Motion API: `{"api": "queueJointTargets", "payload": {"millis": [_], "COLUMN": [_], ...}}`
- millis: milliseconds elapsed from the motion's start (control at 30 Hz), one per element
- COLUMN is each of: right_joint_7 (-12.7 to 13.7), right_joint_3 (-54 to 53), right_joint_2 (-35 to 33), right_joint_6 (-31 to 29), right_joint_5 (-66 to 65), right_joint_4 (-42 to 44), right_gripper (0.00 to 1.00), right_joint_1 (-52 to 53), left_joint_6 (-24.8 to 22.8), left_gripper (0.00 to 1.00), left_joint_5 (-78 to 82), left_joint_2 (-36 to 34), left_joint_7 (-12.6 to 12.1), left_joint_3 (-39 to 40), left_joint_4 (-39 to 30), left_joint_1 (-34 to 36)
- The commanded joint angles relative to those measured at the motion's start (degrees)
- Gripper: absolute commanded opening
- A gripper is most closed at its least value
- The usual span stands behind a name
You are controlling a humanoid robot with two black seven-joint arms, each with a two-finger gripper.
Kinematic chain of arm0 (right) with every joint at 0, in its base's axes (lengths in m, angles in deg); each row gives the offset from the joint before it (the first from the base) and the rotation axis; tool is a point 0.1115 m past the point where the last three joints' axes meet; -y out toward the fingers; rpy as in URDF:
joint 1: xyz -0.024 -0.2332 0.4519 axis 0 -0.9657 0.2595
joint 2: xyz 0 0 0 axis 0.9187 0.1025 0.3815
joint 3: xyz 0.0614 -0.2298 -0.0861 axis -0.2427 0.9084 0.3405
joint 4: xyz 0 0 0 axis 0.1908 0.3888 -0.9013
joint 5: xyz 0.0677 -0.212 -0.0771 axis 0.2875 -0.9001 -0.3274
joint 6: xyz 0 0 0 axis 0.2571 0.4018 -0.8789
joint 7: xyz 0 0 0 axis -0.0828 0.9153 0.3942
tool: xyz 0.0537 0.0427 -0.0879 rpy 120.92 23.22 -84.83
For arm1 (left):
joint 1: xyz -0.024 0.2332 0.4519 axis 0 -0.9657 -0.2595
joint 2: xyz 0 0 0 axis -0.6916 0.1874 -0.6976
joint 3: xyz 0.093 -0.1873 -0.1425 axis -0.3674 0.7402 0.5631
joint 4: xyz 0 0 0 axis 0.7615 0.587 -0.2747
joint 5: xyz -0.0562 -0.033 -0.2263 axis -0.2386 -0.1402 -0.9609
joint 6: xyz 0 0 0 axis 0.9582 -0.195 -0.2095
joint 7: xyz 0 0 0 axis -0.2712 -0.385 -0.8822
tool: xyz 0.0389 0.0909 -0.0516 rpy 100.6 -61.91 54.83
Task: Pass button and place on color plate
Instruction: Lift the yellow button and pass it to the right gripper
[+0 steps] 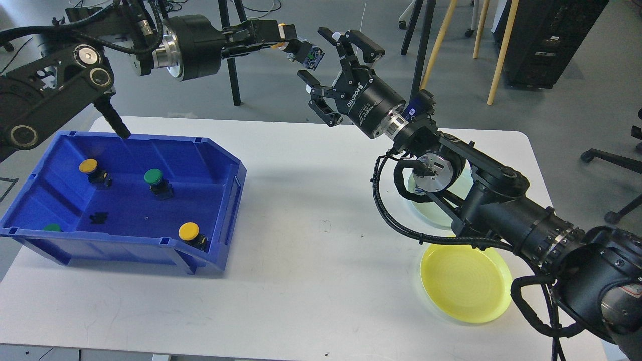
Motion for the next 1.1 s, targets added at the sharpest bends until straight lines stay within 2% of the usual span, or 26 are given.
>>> {"api": "queueJointTargets", "payload": {"millis": [0,67,167,401,568,701,768,901,935,1068], "right_joint_7": [-0.3,-0.2,0.0,-0.1,-0.5,-0.5,-0.5,-0.5,-0.5,-0.5], "right_joint_3": [0.0,0.0,0.1,0.3,0.4,0.4,0.4,0.4,0.4,0.4], "right_joint_2": [0.0,0.0,0.0,0.0,0.0,0.0,0.0,0.0,0.0,0.0], "right_joint_6": [0.0,0.0,-0.3,-0.7,-0.8,-0.8,-0.8,-0.8,-0.8,-0.8], "right_joint_5": [-0.1,-0.1,-0.1,-0.2,-0.4,-0.4,-0.4,-0.5,-0.6,-0.7], "right_joint_4": [0.1,0.1,0.1,-0.1,-0.1,-0.1,-0.1,-0.1,-0.1,-0.1], "right_gripper": [0.65,0.62,0.51,0.14,0.07,0.06,0.06,0.06,0.06,0.06], "right_joint_1": [0.0,0.0,0.0,-0.1,-0.1,-0.1,0.0,0.0,0.0,0.0], "left_joint_6": [0.0,0.0,0.0,0.0,0.0,0.0,0.0,0.0,0.0,0.0], "left_gripper": [0.25,0.25,0.25,0.25,0.25,0.28,0.37,0.84,0.92,0.99], "left_joint_5": [0.1,0.1,0.1,0.0,0.0,0.0,0.1,-0.1,-0.2,0.8], "left_joint_2": [0.1,0.1,0.1,0.1,0.1,0.2,0.4,0.6,0.6,0.5], "left_joint_7": [0.0,0.0,0.0,0.0,0.0,0.0,0.0,0.0,0.0,-0.1], "left_joint_3": [0.0,0.0,0.1,0.1,0.1,0.1,0.1,0.2,0.2,-0.5], "left_joint_4": [0.1,0.2,0.3,1.3,1.4,1.4,1.4,1.4,1.5,1.6], "left_joint_1": [0.0,0.0,0.0,0.1,0.5,0.5,0.5,0.5,0.5,0.4]}}
